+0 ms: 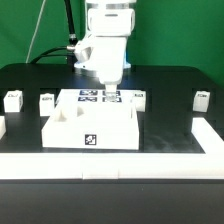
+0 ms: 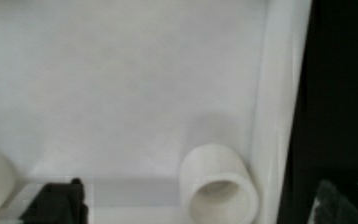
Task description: Assemble one leg
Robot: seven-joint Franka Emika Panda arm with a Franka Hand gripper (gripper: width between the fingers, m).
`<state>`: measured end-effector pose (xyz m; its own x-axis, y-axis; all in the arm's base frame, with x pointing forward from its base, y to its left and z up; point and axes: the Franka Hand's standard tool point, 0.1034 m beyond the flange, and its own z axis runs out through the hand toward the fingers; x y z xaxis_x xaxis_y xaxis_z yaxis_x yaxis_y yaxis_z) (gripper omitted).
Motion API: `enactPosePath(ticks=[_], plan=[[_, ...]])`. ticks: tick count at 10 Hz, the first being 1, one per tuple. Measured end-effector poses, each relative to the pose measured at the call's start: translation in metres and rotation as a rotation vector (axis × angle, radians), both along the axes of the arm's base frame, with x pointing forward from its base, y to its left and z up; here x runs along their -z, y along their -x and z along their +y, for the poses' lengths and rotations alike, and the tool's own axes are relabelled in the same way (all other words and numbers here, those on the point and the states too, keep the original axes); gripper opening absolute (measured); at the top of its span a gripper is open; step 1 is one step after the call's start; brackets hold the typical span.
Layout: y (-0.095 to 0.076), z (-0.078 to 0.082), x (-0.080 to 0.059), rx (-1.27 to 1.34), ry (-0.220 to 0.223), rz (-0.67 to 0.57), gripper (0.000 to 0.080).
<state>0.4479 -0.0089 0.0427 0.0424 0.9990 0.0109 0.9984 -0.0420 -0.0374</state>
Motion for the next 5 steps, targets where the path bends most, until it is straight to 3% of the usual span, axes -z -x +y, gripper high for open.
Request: enactPosePath(ticks=[5], plan=[[0.023, -0.011, 0.035, 0.049, -0.01, 0.074, 0.065]])
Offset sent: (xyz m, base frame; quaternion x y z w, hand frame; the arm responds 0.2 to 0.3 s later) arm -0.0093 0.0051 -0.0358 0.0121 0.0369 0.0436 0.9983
